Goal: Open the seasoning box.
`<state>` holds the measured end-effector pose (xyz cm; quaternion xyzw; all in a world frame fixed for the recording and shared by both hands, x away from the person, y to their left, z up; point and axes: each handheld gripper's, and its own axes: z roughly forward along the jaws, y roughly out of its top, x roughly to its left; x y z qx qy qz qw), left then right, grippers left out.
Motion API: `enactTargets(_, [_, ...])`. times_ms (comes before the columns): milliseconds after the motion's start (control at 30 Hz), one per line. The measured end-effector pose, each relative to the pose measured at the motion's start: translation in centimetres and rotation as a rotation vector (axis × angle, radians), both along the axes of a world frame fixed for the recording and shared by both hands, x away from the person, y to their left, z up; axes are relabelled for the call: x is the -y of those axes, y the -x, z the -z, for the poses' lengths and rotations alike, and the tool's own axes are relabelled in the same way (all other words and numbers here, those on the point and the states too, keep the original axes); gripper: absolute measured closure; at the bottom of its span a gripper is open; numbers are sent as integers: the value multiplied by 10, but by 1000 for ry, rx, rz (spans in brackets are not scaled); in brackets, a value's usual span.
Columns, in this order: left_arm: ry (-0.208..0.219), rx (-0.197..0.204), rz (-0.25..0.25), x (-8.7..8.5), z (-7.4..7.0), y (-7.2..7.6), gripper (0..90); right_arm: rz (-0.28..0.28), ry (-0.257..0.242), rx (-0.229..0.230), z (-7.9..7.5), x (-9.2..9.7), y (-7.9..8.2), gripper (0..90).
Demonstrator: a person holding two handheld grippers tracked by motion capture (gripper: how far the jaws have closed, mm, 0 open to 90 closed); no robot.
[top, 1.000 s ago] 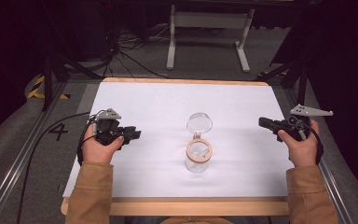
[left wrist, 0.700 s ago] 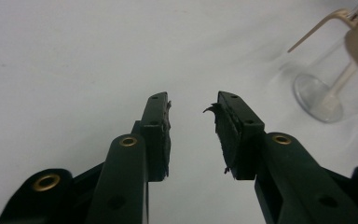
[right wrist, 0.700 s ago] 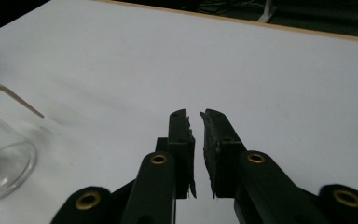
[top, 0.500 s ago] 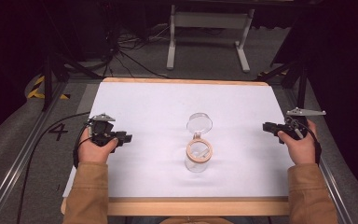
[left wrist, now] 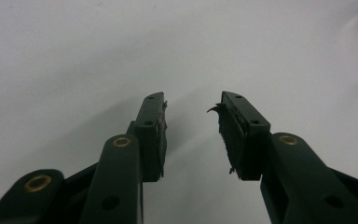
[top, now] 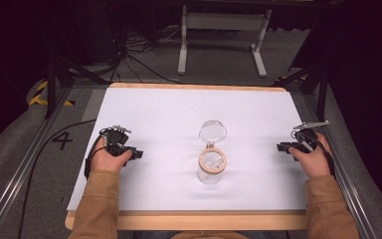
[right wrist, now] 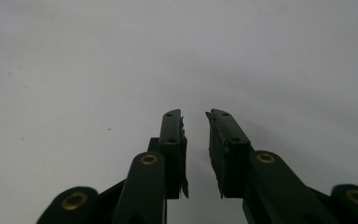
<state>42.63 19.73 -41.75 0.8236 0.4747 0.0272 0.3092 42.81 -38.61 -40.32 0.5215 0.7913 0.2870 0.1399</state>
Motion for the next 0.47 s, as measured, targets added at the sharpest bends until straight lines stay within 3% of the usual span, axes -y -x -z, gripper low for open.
enactTargets(100, [-16,-15,21,4,0,0,612,-40,55,-79,7,-10,-2,759])
enactTargets(200, [-22,-20,30,6,0,-1,604,-55,68,-110,10,-16,-2,755])
enactTargets(300, [-19,-22,28,6,0,-1,604,-53,70,-109,9,-15,-2,753])
enactTargets(467, [0,-8,34,7,-2,-2,603,-53,32,-86,7,-14,0,756])
